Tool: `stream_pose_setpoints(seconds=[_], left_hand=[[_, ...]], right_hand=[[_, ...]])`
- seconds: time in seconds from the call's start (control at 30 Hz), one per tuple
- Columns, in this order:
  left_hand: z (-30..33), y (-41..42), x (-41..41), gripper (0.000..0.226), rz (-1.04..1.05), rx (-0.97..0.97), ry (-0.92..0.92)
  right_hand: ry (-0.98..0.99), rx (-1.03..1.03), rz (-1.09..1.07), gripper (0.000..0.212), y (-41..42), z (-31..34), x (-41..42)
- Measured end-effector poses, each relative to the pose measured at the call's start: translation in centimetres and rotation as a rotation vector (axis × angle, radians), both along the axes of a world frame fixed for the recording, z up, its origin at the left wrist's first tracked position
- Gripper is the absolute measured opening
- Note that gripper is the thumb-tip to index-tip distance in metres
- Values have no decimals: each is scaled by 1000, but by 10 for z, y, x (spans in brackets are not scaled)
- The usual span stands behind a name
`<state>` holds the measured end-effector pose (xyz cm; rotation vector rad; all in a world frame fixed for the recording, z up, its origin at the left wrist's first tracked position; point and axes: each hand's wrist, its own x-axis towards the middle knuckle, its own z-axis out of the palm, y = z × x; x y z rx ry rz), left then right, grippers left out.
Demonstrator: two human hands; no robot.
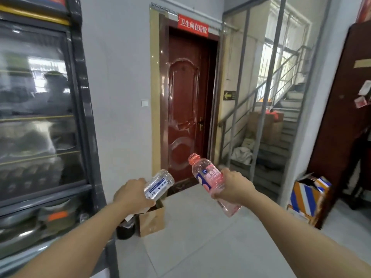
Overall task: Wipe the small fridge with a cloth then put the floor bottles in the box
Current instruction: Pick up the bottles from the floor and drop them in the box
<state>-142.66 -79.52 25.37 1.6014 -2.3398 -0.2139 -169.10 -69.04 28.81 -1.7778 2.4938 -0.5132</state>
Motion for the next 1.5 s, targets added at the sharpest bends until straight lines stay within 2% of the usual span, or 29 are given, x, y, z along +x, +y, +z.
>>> stream_pose_setpoints(seconds=[0.5,0.8,1.07,1.5], left_hand=[[-22,-187,-134,56,-29,109,-56],[-26,-304,-250,58,110,123,-52],[-39,-398,-318,62,182,156,-77],[-60,-636,-397,62,251,174,1]], right_hand=[[-35,57,-11,69,-191,-41,-129],[-13,58,113,67,-344,-41,-252],[-52,113,246,68,-463,-66,-319],[-10,144,285,73,-705,-84,-408]])
